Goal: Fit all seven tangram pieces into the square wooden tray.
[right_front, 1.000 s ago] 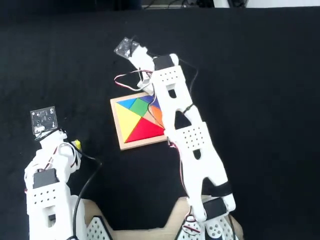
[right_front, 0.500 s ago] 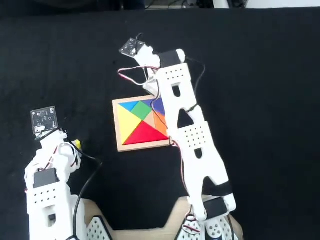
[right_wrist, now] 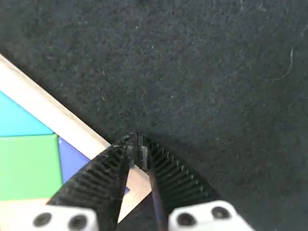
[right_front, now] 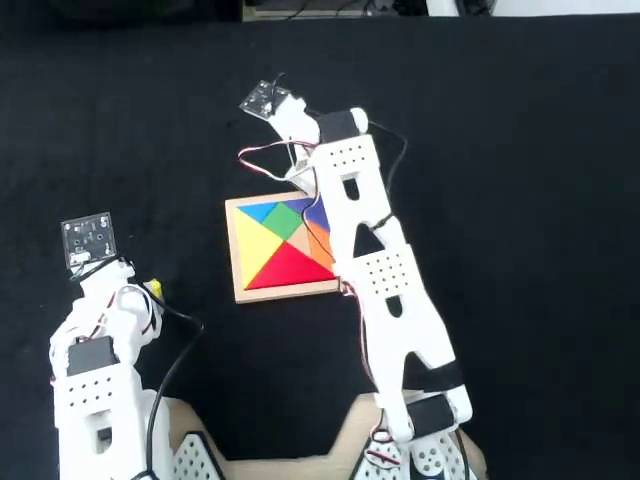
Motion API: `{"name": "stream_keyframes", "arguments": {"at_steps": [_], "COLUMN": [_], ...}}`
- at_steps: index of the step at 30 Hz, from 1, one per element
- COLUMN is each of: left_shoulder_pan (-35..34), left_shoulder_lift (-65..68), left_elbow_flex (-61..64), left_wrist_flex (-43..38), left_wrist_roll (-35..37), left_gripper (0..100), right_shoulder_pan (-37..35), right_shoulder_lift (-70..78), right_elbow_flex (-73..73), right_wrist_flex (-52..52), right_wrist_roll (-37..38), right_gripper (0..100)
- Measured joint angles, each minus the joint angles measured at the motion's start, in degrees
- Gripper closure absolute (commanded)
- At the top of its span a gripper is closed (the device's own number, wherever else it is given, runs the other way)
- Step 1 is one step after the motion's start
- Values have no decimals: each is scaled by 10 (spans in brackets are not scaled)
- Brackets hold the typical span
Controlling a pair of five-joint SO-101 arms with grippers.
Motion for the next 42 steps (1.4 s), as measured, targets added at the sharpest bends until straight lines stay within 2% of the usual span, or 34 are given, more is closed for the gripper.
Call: {"name": "stream_keyframes", "arguments": {"at_steps": [5, 15, 19, 25, 29, 32, 36, 42], "left_shoulder_pan": [0, 0, 0, 45, 44, 44, 44, 44], "left_shoulder_lift": [0, 0, 0, 0, 0, 2, 2, 21], "left_elbow_flex": [0, 0, 0, -16, -123, -230, -381, -617], "left_wrist_flex": [0, 0, 0, -19, -16, 16, 78, 200], "left_wrist_roll": [0, 0, 0, 0, 0, 0, 0, 0], "left_gripper": [812, 812, 809, 812, 812, 812, 812, 812], "right_shoulder_pan": [2, 2, 6, 111, 199, 233, 232, 231], "right_shoulder_lift": [4, 5, -45, -258, -424, -566, -785, -1071], "right_elbow_flex": [-23, -28, -27, -16, 84, 224, 442, 672], "right_wrist_flex": [49, 49, 51, 53, 53, 53, 47, -56], "right_wrist_roll": [0, 0, -18, -175, -265, -275, -277, -257], "right_gripper": [988, 988, 988, 988, 988, 988, 987, 987]}}
